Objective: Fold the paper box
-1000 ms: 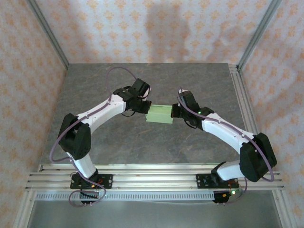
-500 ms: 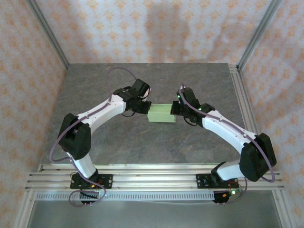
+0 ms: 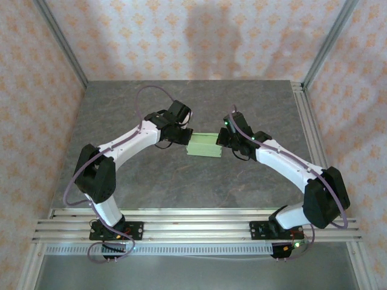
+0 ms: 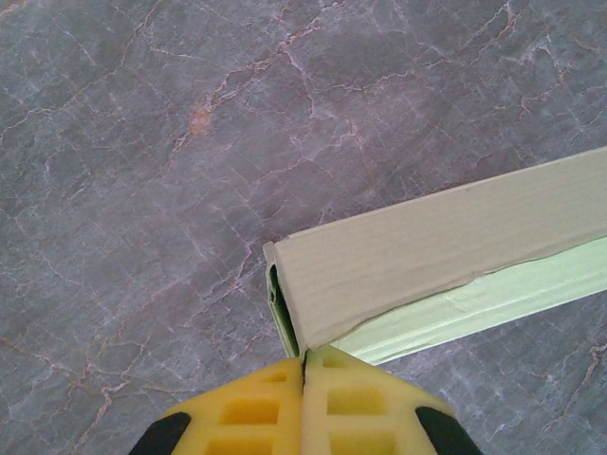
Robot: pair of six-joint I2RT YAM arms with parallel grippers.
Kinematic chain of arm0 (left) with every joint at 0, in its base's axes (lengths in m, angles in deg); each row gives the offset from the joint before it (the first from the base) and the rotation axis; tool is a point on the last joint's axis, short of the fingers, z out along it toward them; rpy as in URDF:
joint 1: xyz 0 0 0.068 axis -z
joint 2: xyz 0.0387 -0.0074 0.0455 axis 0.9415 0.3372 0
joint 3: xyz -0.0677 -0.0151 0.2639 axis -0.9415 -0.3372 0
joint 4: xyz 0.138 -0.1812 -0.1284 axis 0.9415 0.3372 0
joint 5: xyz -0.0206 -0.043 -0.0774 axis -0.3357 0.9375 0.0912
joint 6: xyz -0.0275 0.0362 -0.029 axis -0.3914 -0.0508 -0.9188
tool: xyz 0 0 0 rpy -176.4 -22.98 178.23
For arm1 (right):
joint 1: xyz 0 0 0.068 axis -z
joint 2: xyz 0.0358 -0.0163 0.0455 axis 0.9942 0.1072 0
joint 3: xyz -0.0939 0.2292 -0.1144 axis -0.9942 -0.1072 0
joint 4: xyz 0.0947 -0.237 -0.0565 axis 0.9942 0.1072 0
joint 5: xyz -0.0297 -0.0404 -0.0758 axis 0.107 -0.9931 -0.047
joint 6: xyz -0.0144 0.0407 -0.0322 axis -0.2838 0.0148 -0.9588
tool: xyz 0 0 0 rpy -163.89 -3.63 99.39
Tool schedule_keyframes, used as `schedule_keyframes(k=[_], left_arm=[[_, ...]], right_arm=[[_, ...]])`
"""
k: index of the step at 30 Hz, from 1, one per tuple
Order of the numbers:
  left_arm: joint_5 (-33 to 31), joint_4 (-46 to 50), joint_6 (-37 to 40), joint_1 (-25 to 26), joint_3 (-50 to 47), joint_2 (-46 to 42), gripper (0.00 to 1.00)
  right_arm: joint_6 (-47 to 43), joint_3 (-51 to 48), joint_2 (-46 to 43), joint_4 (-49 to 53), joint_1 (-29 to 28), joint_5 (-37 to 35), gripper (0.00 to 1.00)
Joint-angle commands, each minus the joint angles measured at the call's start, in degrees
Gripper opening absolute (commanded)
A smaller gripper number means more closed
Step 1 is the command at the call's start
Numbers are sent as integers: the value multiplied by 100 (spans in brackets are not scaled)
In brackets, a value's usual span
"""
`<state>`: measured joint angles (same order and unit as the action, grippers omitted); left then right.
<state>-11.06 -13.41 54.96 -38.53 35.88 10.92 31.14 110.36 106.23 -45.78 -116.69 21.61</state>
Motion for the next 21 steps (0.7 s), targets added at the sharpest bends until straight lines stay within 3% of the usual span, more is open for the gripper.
schedule_keyframes(k=[1, 21], left_arm=[[69, 26, 26, -2, -62, 29, 0], [101, 35, 20, -3, -39, 19, 0]], right_arm=[[304, 159, 16, 155, 21, -98, 0], [-796, -552, -174, -541, 32, 258, 2]])
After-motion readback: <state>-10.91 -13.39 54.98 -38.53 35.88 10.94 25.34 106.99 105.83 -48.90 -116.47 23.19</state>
